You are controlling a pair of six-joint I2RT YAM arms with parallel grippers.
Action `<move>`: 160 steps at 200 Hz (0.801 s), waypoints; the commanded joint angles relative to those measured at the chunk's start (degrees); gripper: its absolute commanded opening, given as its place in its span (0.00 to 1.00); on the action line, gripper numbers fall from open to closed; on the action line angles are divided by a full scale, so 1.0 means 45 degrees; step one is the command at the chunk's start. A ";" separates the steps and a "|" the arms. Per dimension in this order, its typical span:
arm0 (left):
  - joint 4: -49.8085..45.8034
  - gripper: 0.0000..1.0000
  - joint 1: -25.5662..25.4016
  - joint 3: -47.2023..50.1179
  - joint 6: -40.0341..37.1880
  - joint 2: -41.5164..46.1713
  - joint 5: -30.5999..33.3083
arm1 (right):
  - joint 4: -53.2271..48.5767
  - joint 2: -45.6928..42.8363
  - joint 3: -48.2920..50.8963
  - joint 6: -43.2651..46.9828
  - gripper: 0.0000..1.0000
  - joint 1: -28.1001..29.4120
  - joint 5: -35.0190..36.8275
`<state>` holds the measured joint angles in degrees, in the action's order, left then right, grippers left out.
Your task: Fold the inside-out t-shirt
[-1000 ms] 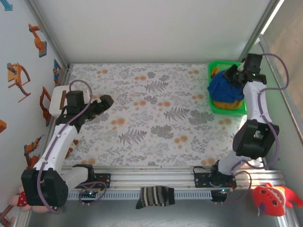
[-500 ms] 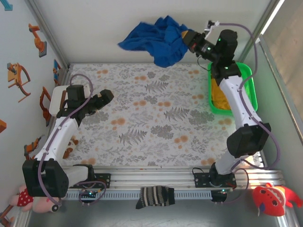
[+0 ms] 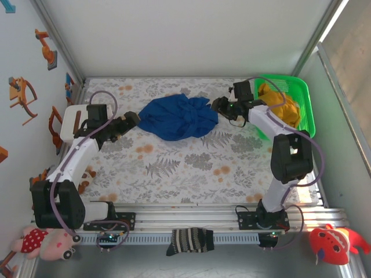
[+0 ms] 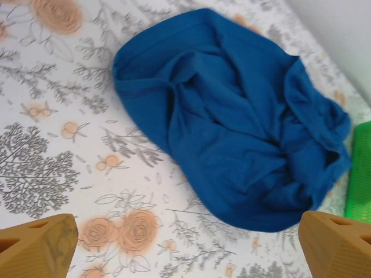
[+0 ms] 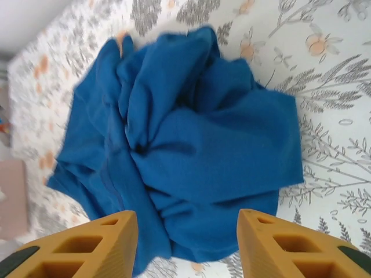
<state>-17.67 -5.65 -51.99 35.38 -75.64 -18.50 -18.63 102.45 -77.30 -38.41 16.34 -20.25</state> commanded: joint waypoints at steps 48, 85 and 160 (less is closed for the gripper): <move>-0.1001 0.97 -0.0240 -0.3533 -0.1606 -0.4805 0.0880 | -0.1767 0.2117 -0.2412 0.1713 0.49 0.2099 0.1744; -0.1929 0.99 -0.0663 -0.5413 -0.2426 -0.6999 0.1913 | -0.1949 0.3292 -0.3417 0.1410 0.49 0.2386 0.1822; -0.2769 0.88 -0.1142 -0.7953 -0.2111 -0.9940 0.2645 | -0.1953 0.3606 -0.3736 0.1207 0.00 0.2407 0.1676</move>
<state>-26.96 -10.11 -84.25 26.22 -117.19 -7.49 -26.65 119.00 -91.88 -33.12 27.20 -12.75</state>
